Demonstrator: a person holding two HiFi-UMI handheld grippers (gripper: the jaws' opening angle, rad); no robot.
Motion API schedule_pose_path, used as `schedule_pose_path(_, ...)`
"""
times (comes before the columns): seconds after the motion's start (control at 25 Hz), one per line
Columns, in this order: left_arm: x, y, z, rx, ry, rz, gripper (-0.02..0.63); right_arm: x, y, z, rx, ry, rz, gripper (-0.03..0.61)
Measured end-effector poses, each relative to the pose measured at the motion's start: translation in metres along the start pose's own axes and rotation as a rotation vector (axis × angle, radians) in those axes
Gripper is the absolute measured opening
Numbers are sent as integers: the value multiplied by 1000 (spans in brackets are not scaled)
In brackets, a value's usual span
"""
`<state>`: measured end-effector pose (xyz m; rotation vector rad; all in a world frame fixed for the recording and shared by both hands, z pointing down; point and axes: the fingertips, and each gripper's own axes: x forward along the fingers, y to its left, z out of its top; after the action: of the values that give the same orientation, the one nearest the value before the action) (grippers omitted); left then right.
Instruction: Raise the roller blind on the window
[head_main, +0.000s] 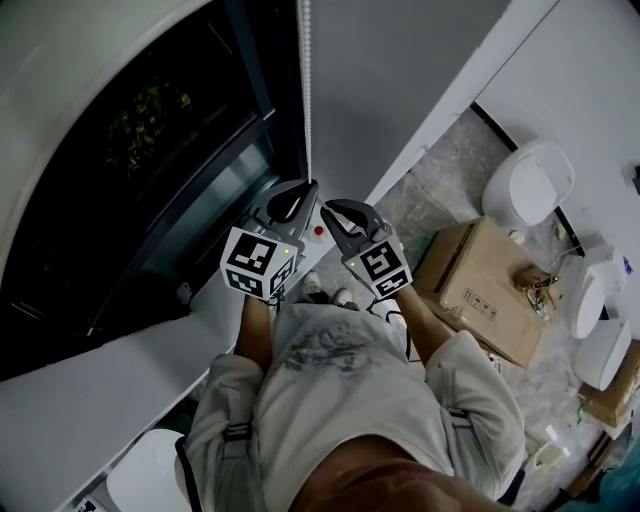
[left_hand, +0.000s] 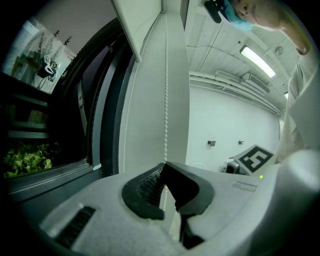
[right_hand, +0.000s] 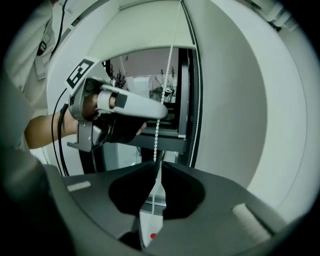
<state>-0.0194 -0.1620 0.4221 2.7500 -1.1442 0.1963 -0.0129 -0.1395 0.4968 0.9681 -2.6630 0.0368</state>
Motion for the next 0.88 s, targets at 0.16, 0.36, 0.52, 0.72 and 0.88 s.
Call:
schedule_pose_path(0.16, -1, 2, 0, -1, -2, 5, 11, -9, -12, 30, -5, -49, -31, 44)
schedule_pose_path(0.36, -2, 3, 0, -2, -2, 6, 12, -24, -32, 74, 17, -136, -75, 46)
schedule_pose_path(0.52, -2, 2, 0, -2, 1, 3, 12, -33, -39, 111, 2, -202, -79, 46)
schedule_pose_path(0.72, 0, 2, 0, -3, -3, -1, 11, -38, -33, 158, -8, -279, -32, 64)
schedule_pose_path(0.88, 1, 0, 1, -3, -5, -6, 12, -41, -29, 191, -11, -323, -3, 84)
